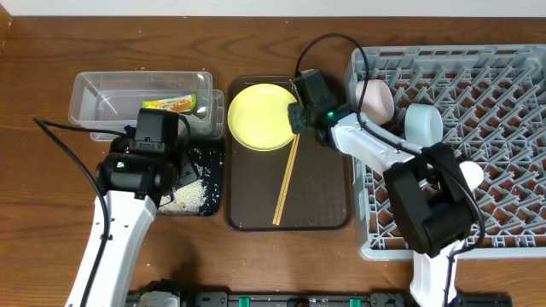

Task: Sort waste into correct bins and load items into the dishwasher rack
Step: 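Reach the right gripper to the yellow plate and grasp its rim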

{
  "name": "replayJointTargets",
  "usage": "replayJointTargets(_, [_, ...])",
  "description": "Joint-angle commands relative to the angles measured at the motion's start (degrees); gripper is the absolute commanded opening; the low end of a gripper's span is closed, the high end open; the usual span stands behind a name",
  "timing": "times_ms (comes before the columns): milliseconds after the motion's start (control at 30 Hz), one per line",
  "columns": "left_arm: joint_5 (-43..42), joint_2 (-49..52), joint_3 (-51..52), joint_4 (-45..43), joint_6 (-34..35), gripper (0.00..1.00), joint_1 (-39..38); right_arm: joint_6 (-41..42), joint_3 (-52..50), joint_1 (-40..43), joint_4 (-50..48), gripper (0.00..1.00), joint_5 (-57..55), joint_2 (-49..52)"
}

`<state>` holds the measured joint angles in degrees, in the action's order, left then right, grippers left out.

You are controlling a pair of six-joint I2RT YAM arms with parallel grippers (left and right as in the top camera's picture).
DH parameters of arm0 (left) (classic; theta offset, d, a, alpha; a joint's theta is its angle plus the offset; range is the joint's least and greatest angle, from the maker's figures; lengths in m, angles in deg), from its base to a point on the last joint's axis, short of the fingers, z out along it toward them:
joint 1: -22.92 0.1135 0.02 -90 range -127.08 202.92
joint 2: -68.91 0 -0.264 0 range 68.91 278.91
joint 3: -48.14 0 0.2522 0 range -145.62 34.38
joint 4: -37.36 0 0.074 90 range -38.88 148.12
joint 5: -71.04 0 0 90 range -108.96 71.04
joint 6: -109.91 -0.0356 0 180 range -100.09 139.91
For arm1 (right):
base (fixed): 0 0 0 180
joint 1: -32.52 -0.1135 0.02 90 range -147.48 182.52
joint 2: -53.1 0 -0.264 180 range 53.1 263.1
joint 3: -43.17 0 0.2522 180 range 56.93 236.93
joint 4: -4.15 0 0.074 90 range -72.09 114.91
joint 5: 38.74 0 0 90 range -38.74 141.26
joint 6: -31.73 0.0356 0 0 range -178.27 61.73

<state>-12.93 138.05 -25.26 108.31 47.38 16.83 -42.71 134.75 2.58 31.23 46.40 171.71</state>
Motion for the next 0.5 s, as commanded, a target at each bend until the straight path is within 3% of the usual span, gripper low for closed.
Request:
replayJointTargets(0, [0.9, 0.2, 0.3, 0.2, 0.9, 0.65, 0.3, 3.5, 0.1, -0.5, -0.3, 0.43, -0.8, 1.6])
replayJointTargets(133, [0.9, 0.2, 0.3, 0.2, 0.9, 0.65, 0.3, 4.8, 0.1, -0.5, -0.3, 0.35, 0.1, 3.1])
replayJointTargets(300, [0.9, 0.2, 0.3, 0.2, 0.9, 0.65, 0.3, 5.3, 0.1, -0.5, -1.0, 0.12, 0.8, 3.2])
replayJointTargets(467, [0.9, 0.2, 0.3, 0.2, 0.9, 0.65, 0.3, 5.6, 0.1, -0.5, -0.8, 0.01, 0.8, 3.2])
